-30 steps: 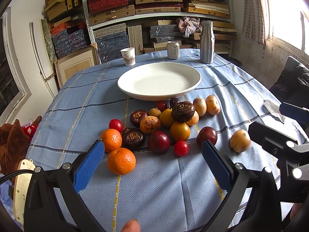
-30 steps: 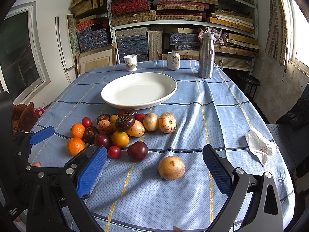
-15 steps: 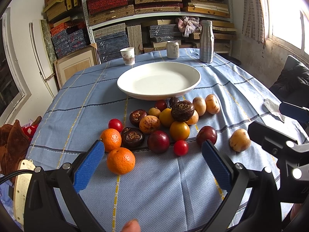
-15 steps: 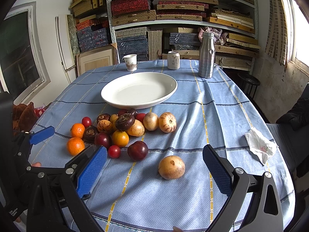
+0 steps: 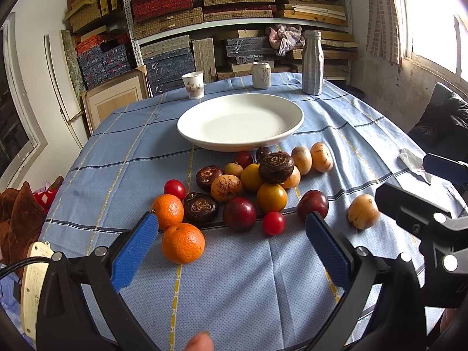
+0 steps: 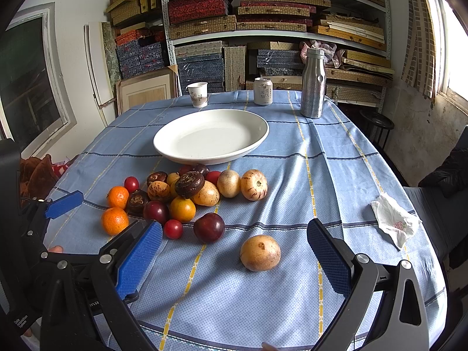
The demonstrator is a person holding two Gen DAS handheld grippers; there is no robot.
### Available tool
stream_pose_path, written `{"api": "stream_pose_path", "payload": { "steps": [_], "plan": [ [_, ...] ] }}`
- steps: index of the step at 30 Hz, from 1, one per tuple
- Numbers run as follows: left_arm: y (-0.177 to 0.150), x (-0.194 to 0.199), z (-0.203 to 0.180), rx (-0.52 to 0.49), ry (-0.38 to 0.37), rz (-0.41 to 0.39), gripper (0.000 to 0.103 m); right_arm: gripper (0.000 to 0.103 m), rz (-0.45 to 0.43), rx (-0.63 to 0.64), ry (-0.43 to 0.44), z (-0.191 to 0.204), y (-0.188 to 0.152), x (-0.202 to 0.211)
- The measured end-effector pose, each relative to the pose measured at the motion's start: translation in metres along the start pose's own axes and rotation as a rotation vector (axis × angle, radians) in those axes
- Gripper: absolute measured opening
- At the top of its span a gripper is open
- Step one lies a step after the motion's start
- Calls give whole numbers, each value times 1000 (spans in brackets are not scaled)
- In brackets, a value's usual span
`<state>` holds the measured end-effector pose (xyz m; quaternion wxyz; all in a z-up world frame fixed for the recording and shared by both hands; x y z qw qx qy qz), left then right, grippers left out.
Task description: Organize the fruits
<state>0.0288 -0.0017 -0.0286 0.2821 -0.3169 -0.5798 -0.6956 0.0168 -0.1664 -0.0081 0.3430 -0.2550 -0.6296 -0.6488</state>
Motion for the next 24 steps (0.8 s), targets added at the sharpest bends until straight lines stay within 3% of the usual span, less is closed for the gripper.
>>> {"api": "stream_pose_path", "payload": {
  "steps": [14,20,24],
  "plan": [
    [-6,-9,-1,1,8,21,99,100,9,-4,21,-1,-3,-5],
    [-13,-29,18,23,-7,83,99,100,52,-33,104,-10,-7,-29],
    [-15,-42,34,39,45,109,99,100,39,-33,129,-24,-10,-44]
  ]
}}
Point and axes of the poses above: each gripper's, at about its wrist camera, not at the fingertips, and x roughly against the way its jaws point, z to its left, y to its top, the point moved 4 cm from there along -x, roughly the way its jaws point, and after that the axes turned 10 degrees about z, right-handed, at the moved point
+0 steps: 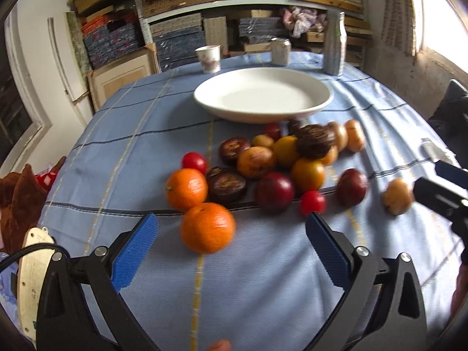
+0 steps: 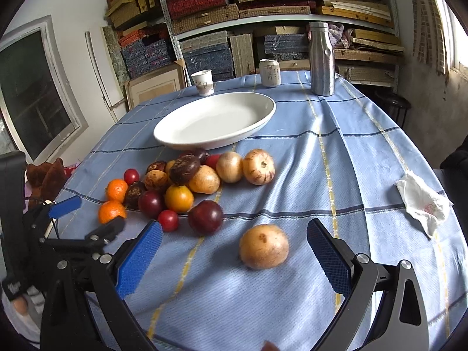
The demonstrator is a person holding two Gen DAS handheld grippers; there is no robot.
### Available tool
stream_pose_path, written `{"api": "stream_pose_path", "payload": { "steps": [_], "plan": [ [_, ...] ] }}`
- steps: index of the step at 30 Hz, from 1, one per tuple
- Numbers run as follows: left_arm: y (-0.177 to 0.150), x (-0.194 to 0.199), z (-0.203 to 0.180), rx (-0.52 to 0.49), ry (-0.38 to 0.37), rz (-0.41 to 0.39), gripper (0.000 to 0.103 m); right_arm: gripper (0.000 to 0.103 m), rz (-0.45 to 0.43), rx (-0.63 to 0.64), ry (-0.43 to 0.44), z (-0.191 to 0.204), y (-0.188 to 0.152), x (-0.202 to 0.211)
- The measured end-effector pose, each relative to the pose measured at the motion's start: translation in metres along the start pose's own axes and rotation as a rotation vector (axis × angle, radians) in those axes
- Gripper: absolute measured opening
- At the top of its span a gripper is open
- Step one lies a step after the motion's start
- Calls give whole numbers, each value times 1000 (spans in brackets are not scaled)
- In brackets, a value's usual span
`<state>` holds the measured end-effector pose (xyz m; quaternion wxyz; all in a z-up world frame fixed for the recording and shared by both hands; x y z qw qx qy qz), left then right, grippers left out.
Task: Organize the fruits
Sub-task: 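Grasp the orange with the left tool while the right tool grasps the pale potato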
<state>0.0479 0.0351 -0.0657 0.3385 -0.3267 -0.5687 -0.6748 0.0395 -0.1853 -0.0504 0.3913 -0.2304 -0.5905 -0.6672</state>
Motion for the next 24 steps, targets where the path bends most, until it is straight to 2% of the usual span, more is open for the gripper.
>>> {"api": "stream_pose_path", "payload": {
  "steps": [2,6,12,19,24],
  "plan": [
    [2,-4,2,0,11,13,99,100,23,32,21,-3,0,-9],
    [2,-18,0,-15,-21,67,99,100,101,58,53,-8,-3,-26],
    [0,-32,-3,-29,-68,135,99,100,116,97,29,-11,-3,-37],
    [-1,-54,-2,-21,-79,233,99,100,168,91,58,-14,-3,-50],
    [0,-61,1,-3,-111,262,99,100,201,89,79,-14,-4,-58]
  ]
}}
Point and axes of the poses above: each gripper's, at about its wrist camera, not at the fingertips, and x roughly against the way its jaws point, z to its left, y to its top, the point moved 4 cm from there along -x, roughly the way its jaws point, and after that the axes turned 10 degrees about z, right-handed, at the moved point
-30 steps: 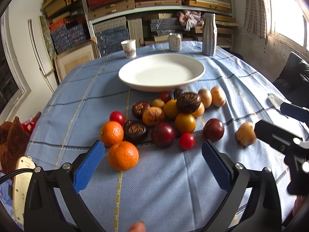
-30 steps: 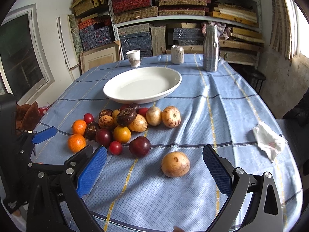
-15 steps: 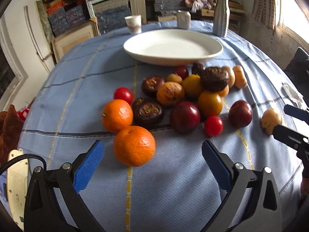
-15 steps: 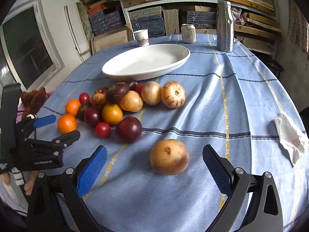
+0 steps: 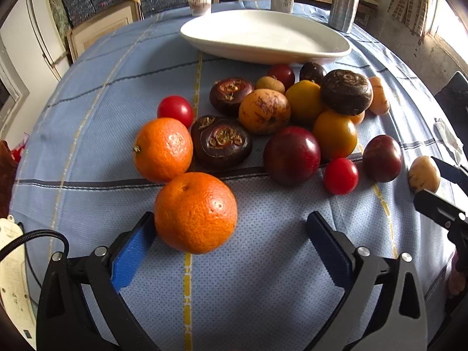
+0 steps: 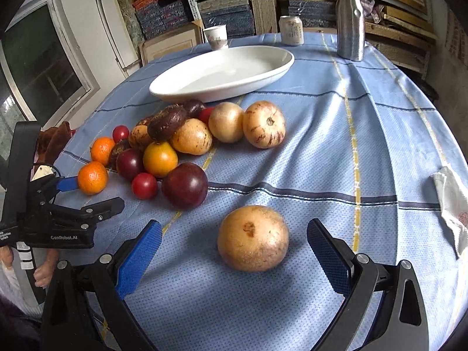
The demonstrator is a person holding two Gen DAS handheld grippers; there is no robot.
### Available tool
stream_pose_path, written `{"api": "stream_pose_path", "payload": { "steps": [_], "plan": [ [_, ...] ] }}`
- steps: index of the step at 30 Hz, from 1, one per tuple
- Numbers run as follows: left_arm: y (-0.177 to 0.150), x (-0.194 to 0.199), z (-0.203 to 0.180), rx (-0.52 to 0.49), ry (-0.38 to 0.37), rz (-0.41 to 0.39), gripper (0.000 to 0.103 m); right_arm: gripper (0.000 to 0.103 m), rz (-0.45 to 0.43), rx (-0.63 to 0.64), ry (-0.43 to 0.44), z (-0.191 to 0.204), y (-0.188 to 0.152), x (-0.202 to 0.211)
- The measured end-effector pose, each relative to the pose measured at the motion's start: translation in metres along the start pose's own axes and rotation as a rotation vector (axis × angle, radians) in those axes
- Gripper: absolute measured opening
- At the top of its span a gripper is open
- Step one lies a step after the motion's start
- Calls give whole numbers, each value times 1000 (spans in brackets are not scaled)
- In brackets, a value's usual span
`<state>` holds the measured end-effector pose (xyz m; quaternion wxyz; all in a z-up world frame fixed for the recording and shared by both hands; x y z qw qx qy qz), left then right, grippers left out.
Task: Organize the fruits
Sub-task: 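Grasp the orange with the left tool while the right tool grasps the pale potato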
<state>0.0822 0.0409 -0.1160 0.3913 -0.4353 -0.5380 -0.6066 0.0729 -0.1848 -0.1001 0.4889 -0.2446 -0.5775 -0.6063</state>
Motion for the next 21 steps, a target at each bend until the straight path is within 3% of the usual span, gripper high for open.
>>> {"api": "stream_pose_path", "payload": {
  "steps": [5,9,16,17,19,21],
  "plan": [
    [1,-3,3,-24,-43,4,99,100,27,-7,20,-2,1,-6],
    [-2,-2,5,-113,-79,-22,99,100,34,0,21,-1,0,-7],
    [-1,3,32,-44,-136,-80,97,100,44,14,7,1,-1,-10],
    [0,4,34,-45,-127,-89,94,100,48,21,0,2,-1,-10],
    [0,6,34,-54,-115,-98,66,100,55,38,-16,4,-1,-11],
    [0,7,33,-65,-106,-105,61,100,64,60,-37,7,-2,-13]
  ]
}}
Point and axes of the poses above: each gripper's, at about its wrist camera, not at the fingertips, and x roughly against the way its jaws point, z to its left, y to its top, the point moved 4 cm from there along -x, roughly the way its jaws point, and after that the axes turned 10 degrees about z, right-handed, at the moved point
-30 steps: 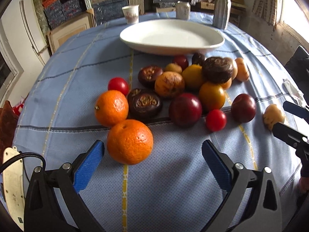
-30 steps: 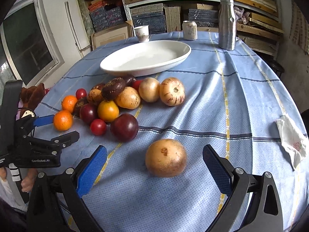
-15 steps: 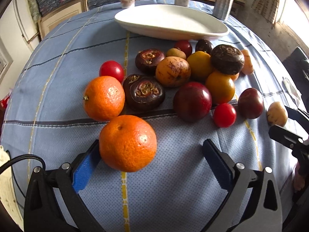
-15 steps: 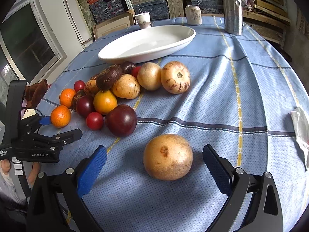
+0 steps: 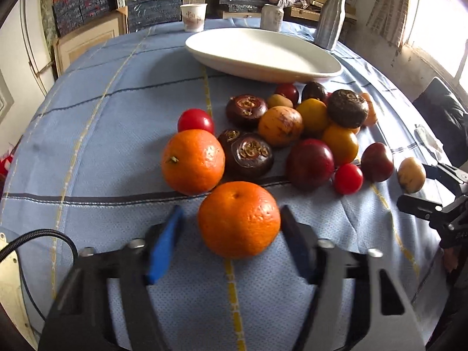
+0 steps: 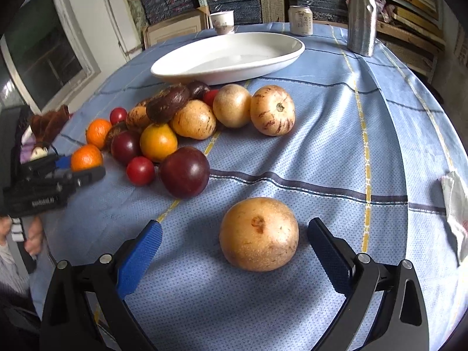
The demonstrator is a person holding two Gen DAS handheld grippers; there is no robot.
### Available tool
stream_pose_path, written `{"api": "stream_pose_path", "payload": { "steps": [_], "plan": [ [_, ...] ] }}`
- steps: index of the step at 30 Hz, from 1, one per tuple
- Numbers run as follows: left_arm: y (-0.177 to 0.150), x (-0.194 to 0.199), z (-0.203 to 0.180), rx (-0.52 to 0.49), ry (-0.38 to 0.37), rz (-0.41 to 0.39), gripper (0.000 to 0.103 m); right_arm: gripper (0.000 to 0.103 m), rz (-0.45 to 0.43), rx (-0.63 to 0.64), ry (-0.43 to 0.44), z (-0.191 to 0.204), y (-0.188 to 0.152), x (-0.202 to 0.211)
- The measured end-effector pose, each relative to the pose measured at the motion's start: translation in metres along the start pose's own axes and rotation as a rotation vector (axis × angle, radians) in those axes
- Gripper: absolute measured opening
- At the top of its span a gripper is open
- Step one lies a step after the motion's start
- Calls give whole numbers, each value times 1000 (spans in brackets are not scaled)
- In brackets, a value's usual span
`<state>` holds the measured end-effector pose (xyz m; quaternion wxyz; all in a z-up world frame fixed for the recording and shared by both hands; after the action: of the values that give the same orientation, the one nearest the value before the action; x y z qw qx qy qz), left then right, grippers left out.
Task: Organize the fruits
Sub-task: 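Grasp the orange with the left tool while the right tool grasps the pale potato, then carry both fruits over the white plate and open both tools to release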
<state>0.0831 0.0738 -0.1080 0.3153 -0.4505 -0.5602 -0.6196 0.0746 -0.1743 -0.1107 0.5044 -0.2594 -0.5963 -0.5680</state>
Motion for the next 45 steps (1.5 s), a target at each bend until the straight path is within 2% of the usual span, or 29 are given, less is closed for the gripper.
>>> {"api": "stream_pose_path", "payload": {
  "steps": [3,4,6,9,10,12,13,20,26,29,30,34,36,39,42,45],
  "plan": [
    [-2,2,-1,-7,-4,-13,58,100,16,46,-24,4,-2,-1],
    [-3,3,-2,-7,-6,-17,50,100,8,39,-7,2,-2,0],
    [-3,3,-2,-11,-10,-18,47,99,-18,0,53,-6,-2,5],
    [-3,3,-4,-15,-6,-20,47,86,-36,-32,50,-11,-3,9],
    [-3,3,-4,-14,-7,-20,47,71,-38,-29,50,-11,-3,9],
    [-3,3,-3,-11,-15,-21,47,51,-44,-33,36,-11,-3,9],
    [-3,4,-4,-12,-20,-21,47,47,-45,-45,35,-13,-3,9],
    [-10,8,-13,-40,-71,-25,46,46,-49,-47,47,-17,-1,10],
    [-4,28,-20,-54,-69,-89,46,45,-103,-41,44,-15,8,30],
    [22,44,-18,-41,-54,-127,46,45,-162,-26,55,-11,31,56],
    [40,52,-17,-34,-37,-155,46,45,-187,-22,56,-10,41,66],
    [102,64,-20,-26,-36,-206,46,46,-267,-22,53,-14,105,86],
    [130,56,-22,-20,-37,-196,46,46,-251,-48,60,-21,137,72],
    [163,28,-21,15,-49,-149,46,46,-210,-101,47,-34,166,36],
    [176,-4,-13,70,-92,-92,46,46,-182,-136,63,-40,175,8],
    [178,-28,-12,63,-95,-48,46,46,-162,-127,52,-39,178,-10]
  ]
}}
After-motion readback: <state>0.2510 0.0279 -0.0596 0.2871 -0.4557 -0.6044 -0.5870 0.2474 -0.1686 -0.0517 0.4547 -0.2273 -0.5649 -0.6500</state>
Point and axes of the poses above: each gripper's, at about its wrist camera, not at the fingertips, and x roughly against the way its jaws point, z to its left, y to its top, the point moved 4 cm from there along -x, roughly the way its jaws point, and after that the axes turned 10 degrees about z, right-handed, at the moved point
